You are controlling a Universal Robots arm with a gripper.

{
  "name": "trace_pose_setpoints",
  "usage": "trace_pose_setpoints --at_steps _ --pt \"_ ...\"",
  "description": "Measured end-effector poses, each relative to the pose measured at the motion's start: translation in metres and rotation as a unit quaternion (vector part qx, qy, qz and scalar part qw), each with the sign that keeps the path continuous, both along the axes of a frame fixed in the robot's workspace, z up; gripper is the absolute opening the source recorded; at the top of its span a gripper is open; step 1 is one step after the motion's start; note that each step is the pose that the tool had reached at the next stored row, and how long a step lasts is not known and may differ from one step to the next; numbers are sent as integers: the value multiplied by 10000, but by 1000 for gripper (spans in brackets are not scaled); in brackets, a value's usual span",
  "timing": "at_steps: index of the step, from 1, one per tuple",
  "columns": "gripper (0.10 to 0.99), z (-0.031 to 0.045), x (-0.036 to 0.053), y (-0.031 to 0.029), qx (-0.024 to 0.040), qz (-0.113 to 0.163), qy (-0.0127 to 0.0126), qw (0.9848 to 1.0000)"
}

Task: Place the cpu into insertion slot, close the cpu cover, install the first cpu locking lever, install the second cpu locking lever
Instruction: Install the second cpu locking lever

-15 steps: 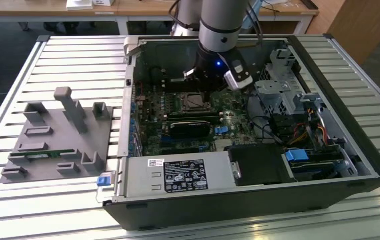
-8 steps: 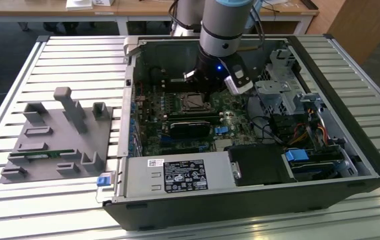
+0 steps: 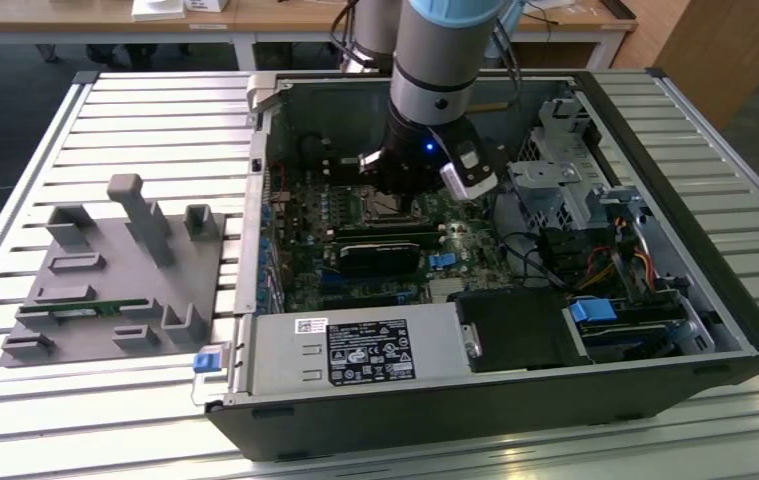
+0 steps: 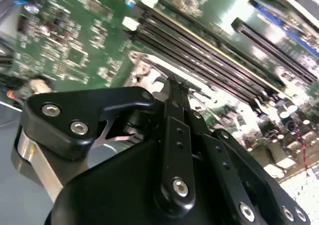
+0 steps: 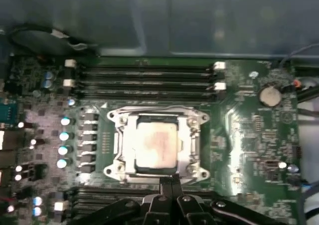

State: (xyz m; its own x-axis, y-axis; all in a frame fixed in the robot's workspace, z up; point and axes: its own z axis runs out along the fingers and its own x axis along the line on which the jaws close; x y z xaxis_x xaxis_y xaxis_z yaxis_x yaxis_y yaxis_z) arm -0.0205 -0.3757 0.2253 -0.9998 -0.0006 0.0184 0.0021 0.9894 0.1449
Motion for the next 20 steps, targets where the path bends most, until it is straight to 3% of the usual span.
trace_pose_setpoints --at_steps 5,8,11,20 --pt "106 -25 -173 -4 2 0 0 10000" --pt "106 -44 -198 -12 3 0 0 10000" --pt "106 -54 -200 -55 19 -7 1 10000" --pt "106 -78 -308 -102 125 -12 0 9999"
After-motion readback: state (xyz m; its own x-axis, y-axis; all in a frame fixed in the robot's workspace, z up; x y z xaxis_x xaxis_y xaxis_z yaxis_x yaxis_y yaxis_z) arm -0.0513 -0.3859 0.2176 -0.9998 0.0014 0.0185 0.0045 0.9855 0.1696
